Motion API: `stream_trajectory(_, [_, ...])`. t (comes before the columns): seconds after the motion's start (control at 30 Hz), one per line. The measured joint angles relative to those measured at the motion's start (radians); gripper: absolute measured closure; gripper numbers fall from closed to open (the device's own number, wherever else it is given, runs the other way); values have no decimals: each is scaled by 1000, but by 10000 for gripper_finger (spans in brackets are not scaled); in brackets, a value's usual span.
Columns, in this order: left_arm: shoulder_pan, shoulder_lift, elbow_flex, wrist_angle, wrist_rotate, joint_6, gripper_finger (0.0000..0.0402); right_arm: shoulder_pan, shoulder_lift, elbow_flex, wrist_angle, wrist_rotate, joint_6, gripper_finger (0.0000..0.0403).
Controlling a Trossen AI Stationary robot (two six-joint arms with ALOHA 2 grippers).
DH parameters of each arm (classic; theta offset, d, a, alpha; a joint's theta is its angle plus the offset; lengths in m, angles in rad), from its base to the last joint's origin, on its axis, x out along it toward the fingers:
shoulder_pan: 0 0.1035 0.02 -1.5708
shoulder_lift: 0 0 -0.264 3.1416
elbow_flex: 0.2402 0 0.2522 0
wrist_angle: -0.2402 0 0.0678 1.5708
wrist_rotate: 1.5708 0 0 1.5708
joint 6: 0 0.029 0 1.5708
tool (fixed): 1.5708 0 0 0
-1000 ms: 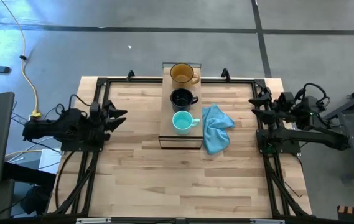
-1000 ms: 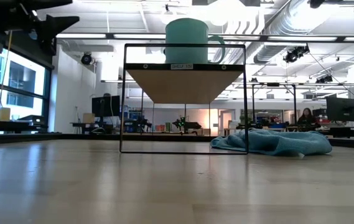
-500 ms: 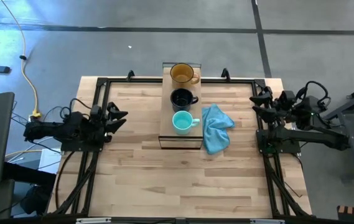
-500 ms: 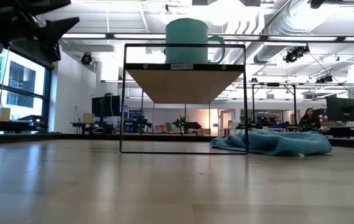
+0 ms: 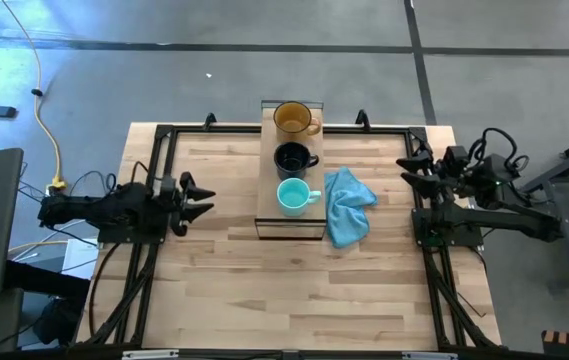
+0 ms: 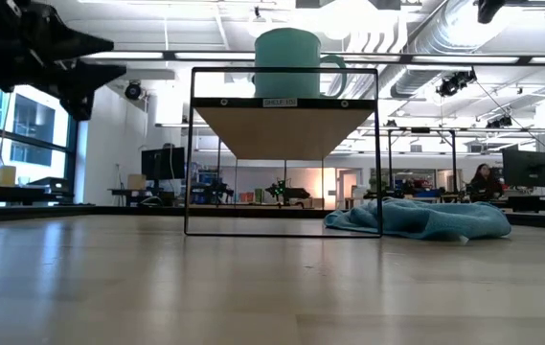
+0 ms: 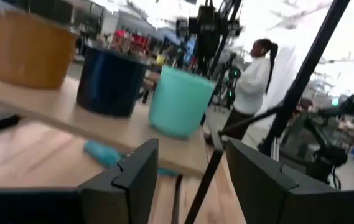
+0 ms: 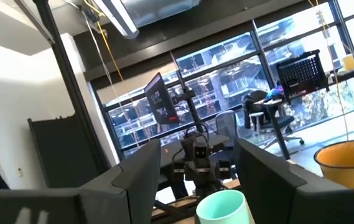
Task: Stack small to large cups/mugs on shelf
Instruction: Return to Home Position
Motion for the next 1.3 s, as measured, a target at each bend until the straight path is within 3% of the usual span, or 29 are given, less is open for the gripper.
stream_trajectory(0.13, [0,0,0,-75,0,-19,222,0,0,0,-4,-2,26,208])
stream_trajectory(0.7, [0,32,0,-88,90,10,222,0,0,0,-145,-6,59,208])
stream_trajectory(1.03, [0,97,0,-88,94,-39,222,0,0,0,-169,-7,-29,208])
stream_trajectory(1.1, [0,93,0,-77,154,19,222,0,0,0,-174,-7,-29,208])
stream_trajectory(1.3, [-1,42,1,-38,485,213,222,0,0,0,-179,-6,87,208])
